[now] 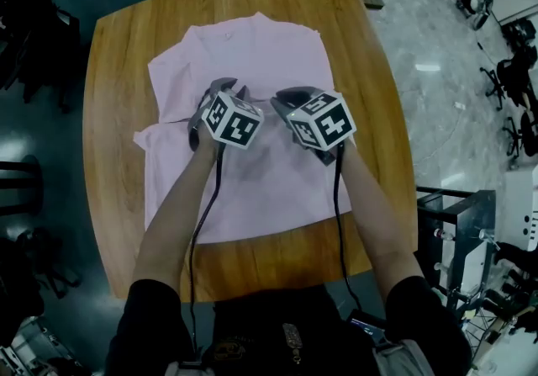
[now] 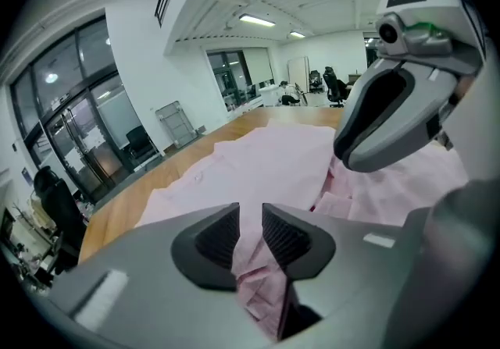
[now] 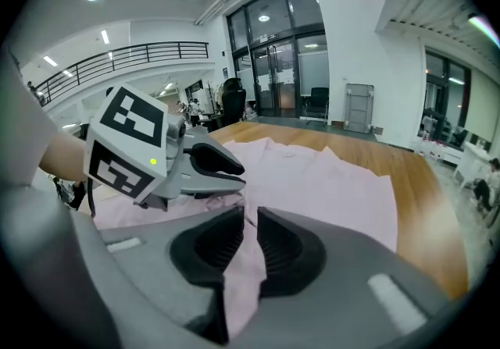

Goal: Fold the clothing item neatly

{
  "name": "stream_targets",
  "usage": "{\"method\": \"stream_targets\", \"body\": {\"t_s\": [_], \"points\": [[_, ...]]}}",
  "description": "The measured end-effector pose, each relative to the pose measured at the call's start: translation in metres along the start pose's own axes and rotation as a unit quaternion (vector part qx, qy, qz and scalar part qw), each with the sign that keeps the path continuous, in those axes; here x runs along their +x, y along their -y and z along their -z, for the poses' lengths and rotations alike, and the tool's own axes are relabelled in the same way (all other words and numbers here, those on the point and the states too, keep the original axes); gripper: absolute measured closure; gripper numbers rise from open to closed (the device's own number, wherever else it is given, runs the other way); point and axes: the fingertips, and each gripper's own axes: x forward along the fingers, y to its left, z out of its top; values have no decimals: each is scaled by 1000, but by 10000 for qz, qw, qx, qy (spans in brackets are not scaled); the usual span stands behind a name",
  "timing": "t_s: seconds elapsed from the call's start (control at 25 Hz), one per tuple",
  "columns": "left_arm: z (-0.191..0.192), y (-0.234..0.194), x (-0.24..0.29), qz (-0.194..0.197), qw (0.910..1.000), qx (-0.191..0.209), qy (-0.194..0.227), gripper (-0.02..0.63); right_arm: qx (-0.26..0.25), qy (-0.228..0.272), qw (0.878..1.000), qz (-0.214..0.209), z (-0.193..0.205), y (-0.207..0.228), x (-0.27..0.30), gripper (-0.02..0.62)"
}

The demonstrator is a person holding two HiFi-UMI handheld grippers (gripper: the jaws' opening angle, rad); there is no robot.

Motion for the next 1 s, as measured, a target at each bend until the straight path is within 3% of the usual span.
{"method": "stream_targets", "body": {"t_s": [0.16, 0.32, 0.44, 0.56, 0.6, 0.72, 1.0], "points": [[0, -15, -19, 12, 9994, -286, 209, 493, -169, -29, 9998, -75, -21, -3, 24, 538], [9, -39, -36, -151, 9980, -554, 261, 392, -427, -193, 9984, -322, -36, -12, 56, 519], [28, -49, -41, 48, 9968, -794, 101, 338, -559, -369, 9969, -425, -39, -15, 77, 514], [53, -53, -35, 285, 9957, -832, -278, 327, -542, -475, 9963, -467, -37, -18, 90, 514], [60, -55, -31, 314, 9955, -801, -402, 342, -529, -495, 9962, -481, -37, -20, 94, 514], [70, -70, -29, 125, 9956, -777, -509, 583, -519, -521, 9960, -500, -38, -24, 101, 514], [72, -126, -57, -674, 9917, -1085, -169, 583, -603, -664, 9949, -468, -39, -27, 118, 514]]}}
